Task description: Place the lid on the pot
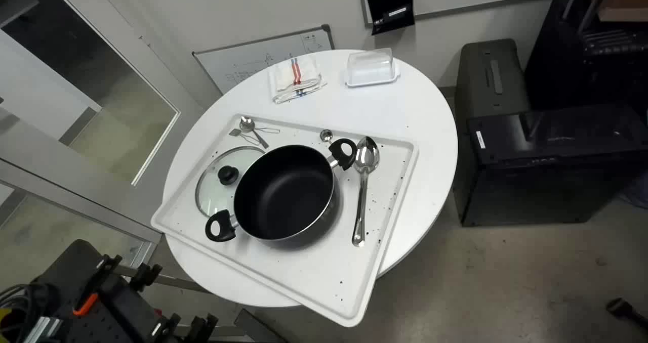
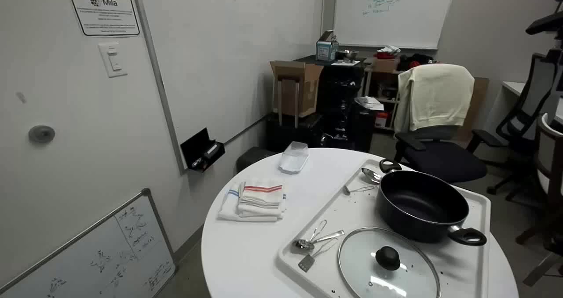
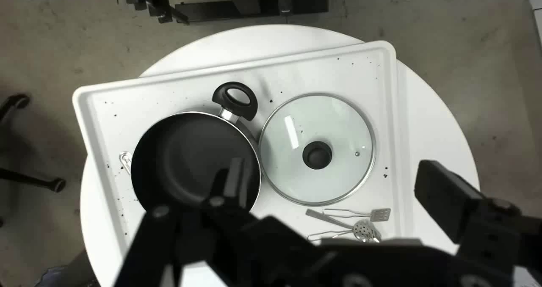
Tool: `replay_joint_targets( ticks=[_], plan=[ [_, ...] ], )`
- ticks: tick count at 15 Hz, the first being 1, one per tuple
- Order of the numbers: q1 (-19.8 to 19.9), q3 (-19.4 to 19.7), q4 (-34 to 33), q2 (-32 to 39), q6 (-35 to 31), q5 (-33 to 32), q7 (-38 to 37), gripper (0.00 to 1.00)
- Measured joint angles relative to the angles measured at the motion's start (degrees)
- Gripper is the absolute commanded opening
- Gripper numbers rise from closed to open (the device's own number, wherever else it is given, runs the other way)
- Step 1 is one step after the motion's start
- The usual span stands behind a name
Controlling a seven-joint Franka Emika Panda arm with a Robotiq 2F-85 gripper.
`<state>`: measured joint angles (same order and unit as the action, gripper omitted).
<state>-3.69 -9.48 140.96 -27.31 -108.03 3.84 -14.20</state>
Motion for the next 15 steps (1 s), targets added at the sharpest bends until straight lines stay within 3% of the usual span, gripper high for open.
replay_joint_targets(
  ticks=[11, 15],
  plan=[
    [0.0, 0.02, 0.0, 0.24, -0.24, 0.0, 0.04, 1.0],
    [-0.02, 0.21, 0.02, 3.73, -3.68, 0.0, 0.97, 1.0]
  ],
)
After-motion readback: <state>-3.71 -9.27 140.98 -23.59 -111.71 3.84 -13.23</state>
